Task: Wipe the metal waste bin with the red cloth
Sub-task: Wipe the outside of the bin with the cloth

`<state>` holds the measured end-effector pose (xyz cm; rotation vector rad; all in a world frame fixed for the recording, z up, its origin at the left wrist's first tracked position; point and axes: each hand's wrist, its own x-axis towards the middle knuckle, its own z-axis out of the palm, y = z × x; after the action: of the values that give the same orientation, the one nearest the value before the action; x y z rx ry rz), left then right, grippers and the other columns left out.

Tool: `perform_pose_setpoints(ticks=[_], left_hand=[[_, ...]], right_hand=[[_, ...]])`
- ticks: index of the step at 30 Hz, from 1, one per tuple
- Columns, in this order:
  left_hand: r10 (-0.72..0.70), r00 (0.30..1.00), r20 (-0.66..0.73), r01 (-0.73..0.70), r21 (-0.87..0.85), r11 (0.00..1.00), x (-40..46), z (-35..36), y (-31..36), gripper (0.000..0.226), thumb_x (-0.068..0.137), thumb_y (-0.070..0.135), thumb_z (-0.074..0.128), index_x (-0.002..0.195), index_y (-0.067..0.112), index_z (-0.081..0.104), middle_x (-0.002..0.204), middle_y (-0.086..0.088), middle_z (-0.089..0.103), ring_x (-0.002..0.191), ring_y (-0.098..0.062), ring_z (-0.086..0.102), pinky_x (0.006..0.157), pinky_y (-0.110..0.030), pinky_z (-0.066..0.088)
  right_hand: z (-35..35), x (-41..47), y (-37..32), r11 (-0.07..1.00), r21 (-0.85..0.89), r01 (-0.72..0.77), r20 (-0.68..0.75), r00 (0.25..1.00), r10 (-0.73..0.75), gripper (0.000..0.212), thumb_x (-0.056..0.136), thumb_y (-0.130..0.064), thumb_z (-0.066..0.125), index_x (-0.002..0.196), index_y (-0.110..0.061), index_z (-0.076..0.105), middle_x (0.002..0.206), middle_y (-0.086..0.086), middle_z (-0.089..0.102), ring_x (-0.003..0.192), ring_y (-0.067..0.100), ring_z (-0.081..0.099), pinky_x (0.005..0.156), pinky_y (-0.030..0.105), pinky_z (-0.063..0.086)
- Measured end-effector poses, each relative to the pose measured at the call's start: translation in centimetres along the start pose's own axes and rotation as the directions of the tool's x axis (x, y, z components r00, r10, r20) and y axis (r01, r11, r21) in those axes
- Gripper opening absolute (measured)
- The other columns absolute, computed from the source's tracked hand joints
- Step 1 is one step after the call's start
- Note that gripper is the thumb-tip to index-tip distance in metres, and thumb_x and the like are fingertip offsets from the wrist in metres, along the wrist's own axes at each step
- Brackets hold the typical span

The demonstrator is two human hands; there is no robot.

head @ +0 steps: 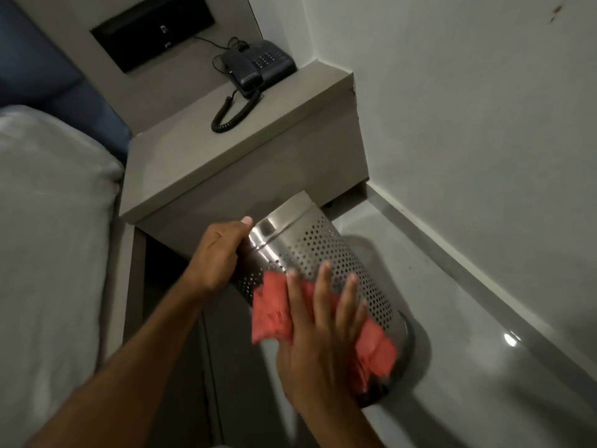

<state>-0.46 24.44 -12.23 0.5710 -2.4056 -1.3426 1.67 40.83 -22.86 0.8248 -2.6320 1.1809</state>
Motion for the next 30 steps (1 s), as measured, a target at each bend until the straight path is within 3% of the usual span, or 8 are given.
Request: perform_pose_setpoints(ticks=[6, 12, 16, 20, 24, 26, 28, 30], left_hand=[[0.044, 0.999, -0.016, -0.045, -0.079, 0.996, 0.0, -0.3, -0.1, 0.046, 0.093, 0.018, 0.039, 0.074, -0.020, 0.055, 0.073, -0.028, 0.061, 0.070, -0.027, 0.050, 0.063, -0.044, 0.041], [0.071, 0.992, -0.103, -0.070, 0.015, 0.997, 0.3, -0.4, -1.9, 0.064, 0.101, 0.031, 0.044, 0.061, -0.018, 0.039, 0.046, -0.008, 0.040, 0.044, -0.018, 0.035, 0.041, -0.022, 0.028], [0.141, 0.985, -0.098, -0.130, 0.113, 0.985, 0.0, -0.6, -2.5, 0.061, 0.097, 0.043, 0.045, 0.055, -0.002, 0.044, 0.038, 0.013, 0.045, 0.034, 0.002, 0.033, 0.036, -0.010, 0.026], [0.158, 0.984, -0.088, -0.145, 0.136, 0.980, -0.3, -0.2, -1.9, 0.054, 0.098, 0.041, 0.043, 0.048, 0.022, 0.045, 0.042, 0.013, 0.042, 0.038, 0.002, 0.031, 0.040, -0.014, 0.027], [0.188, 0.982, 0.005, -0.187, 0.147, 0.971, -0.3, 0.1, -0.8, 0.038, 0.093, 0.024, 0.054, 0.056, 0.026, 0.055, 0.051, 0.013, 0.050, 0.045, 0.001, 0.044, 0.046, -0.018, 0.036], [0.203, 0.975, 0.089, -0.212, 0.114, 0.971, -0.3, -0.1, 0.0, 0.013, 0.079, 0.013, 0.063, 0.092, 0.015, 0.063, 0.084, -0.006, 0.066, 0.076, -0.006, 0.062, 0.067, -0.027, 0.053], [0.205, 0.976, 0.077, -0.211, 0.093, 0.973, -0.5, -0.3, 0.4, 0.031, 0.082, 0.008, 0.063, 0.112, 0.006, 0.057, 0.112, -0.005, 0.066, 0.102, -0.012, 0.063, 0.086, -0.029, 0.053], [0.236, 0.969, 0.073, -0.244, 0.132, 0.961, -0.6, -0.5, -0.2, 0.020, 0.098, 0.020, 0.051, 0.083, 0.017, 0.064, 0.087, 0.014, 0.073, 0.077, 0.003, 0.065, 0.066, -0.013, 0.051]], right_hand=[[-1.1, 12.9, -3.8, 0.977, 0.106, 0.187, -0.140, 0.975, -0.171, 0.089, 0.080, -0.036, 0.073, 0.154, -0.028, 0.025, 0.163, 0.015, 0.025, 0.150, 0.043, 0.008, 0.117, 0.066, 0.004], [0.6, 0.8, 6.1, 0.960, -0.132, 0.247, -0.109, 0.959, -0.262, 0.076, 0.092, -0.041, 0.061, 0.156, -0.026, 0.023, 0.160, 0.009, 0.034, 0.148, 0.038, 0.027, 0.116, 0.063, 0.022], [0.2, -7.0, 10.1, 0.987, -0.145, -0.072, -0.120, 0.991, 0.055, 0.055, 0.092, -0.025, 0.048, 0.146, -0.016, 0.044, 0.148, 0.013, 0.046, 0.134, 0.042, 0.047, 0.103, 0.064, 0.040], [-1.4, -1.1, 4.1, 0.775, 0.183, -0.604, -0.072, 0.778, 0.624, 0.063, 0.080, -0.016, 0.066, 0.141, -0.011, 0.052, 0.141, 0.016, 0.058, 0.137, 0.038, 0.046, 0.114, 0.060, 0.028], [-2.5, 9.7, -5.7, 0.906, 0.349, -0.239, -0.138, 0.943, 0.302, 0.064, 0.079, -0.032, 0.052, 0.143, -0.028, 0.046, 0.145, 0.004, 0.054, 0.141, 0.030, 0.037, 0.116, 0.060, 0.021], [-2.1, 12.2, -8.0, 0.945, 0.324, -0.044, -0.128, 0.988, 0.090, 0.072, 0.078, -0.033, 0.052, 0.148, -0.025, 0.040, 0.156, 0.008, 0.043, 0.148, 0.035, 0.024, 0.118, 0.063, 0.009], [-1.6, 11.1, -6.4, 0.958, 0.262, 0.114, -0.100, 0.991, -0.090, 0.072, 0.083, -0.027, 0.059, 0.151, -0.024, 0.038, 0.159, 0.008, 0.038, 0.151, 0.034, 0.019, 0.118, 0.063, 0.009], [-0.9, 7.1, -1.8, 0.962, 0.142, 0.234, -0.076, 0.971, -0.225, 0.069, 0.090, -0.037, 0.059, 0.153, -0.026, 0.033, 0.162, 0.004, 0.033, 0.152, 0.032, 0.017, 0.119, 0.060, 0.012]])
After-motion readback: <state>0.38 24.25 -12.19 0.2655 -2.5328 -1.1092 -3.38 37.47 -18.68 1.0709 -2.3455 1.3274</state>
